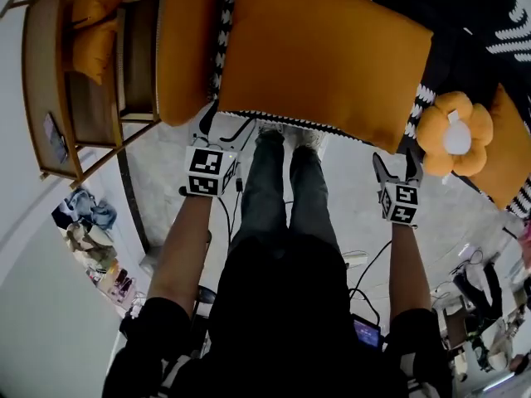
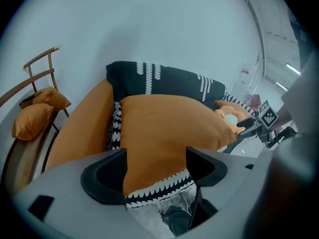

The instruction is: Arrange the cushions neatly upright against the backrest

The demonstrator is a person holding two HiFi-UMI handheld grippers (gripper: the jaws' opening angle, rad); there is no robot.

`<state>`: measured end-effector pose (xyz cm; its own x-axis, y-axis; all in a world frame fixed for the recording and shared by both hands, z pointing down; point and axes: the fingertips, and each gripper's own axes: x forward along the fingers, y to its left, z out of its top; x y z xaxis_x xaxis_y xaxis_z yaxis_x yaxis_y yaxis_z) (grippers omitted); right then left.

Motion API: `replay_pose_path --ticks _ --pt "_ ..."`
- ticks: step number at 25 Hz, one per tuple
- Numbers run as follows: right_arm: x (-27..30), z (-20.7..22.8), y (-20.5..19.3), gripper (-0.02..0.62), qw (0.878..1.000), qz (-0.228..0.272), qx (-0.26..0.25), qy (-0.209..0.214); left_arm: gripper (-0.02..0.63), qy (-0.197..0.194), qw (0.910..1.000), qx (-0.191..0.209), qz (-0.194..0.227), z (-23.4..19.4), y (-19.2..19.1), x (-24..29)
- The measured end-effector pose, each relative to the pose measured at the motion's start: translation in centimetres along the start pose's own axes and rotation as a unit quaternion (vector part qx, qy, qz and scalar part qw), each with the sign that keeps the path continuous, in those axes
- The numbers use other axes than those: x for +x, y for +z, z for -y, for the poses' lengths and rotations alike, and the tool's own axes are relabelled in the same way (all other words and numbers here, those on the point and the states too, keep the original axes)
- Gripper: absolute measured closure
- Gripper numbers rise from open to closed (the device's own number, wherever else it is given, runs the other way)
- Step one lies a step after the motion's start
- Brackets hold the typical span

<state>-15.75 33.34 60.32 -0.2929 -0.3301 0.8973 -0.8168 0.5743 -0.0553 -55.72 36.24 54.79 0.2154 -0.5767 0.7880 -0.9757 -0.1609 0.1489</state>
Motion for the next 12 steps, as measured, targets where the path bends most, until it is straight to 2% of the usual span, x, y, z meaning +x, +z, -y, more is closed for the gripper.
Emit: replay_pose_path --ticks 6,9,12 --pt "3.9 1.4 -2.7 0.185 0.999 -0.03 0.031 -0.032 0.218 0.01 0.9989 -0.015 -0.043 -1.8 -5.1 3.0" --pt "5.2 1.6 -4.0 0.176 0.997 -0.052 0.034 -0.035 0.215 0.01 0.9975 -0.024 -0.066 -2.2 -7.3 4.4" --pt "6.4 1.5 -4.8 0.176 0.996 -0.071 0.029 -0.034 0.215 0.005 0.9968 -0.018 -0.078 -2.4 -8.2 5.6"
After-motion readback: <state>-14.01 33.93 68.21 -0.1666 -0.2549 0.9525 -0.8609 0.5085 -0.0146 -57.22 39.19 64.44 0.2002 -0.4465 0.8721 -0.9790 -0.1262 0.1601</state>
